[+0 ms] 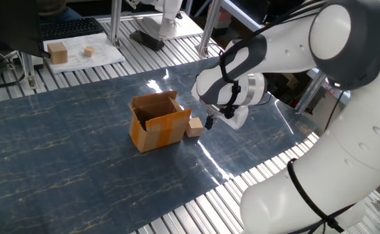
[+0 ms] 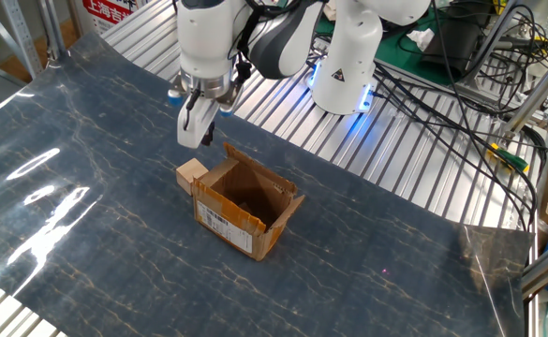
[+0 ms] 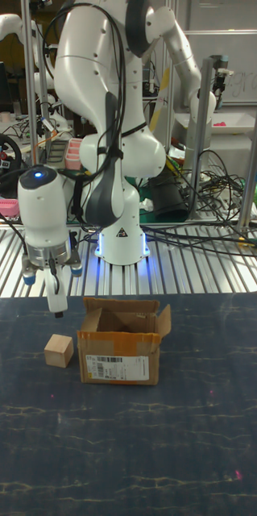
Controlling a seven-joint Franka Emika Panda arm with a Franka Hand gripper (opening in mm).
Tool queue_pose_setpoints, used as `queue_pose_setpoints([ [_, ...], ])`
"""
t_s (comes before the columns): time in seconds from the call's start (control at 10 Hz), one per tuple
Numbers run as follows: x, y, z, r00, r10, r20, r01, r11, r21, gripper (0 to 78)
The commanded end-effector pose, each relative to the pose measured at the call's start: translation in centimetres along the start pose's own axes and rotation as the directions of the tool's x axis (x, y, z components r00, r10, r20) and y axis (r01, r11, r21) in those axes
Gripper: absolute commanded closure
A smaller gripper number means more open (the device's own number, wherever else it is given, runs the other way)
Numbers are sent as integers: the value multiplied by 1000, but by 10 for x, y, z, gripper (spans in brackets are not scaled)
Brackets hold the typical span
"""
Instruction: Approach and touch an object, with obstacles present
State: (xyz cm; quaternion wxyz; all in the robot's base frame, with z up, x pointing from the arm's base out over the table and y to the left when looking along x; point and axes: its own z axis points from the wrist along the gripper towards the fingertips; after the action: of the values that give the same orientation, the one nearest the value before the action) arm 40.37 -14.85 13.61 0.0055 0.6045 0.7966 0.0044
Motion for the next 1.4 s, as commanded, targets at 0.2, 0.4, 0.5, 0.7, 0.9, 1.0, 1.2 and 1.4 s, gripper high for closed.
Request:
queue_pose_setpoints([
  [0.2,1,5,14,1000,7,14,-7,1000,-24,776],
  [0.4,1,5,18,1000,6,15,-5,1000,-28,776],
  [0.5,1,6,22,1000,3,16,-2,1000,-31,776],
  [0.7,1,7,26,1000,-6,18,7,999,-33,776],
  [0.9,1,8,31,1000,-17,19,18,999,-35,776],
  [1.0,0,9,34,1000,-18,20,19,999,-39,776],
  [1.2,-1,13,40,999,-21,29,22,999,-46,776],
  [1.4,-2,15,44,999,-26,30,28,998,-51,776],
])
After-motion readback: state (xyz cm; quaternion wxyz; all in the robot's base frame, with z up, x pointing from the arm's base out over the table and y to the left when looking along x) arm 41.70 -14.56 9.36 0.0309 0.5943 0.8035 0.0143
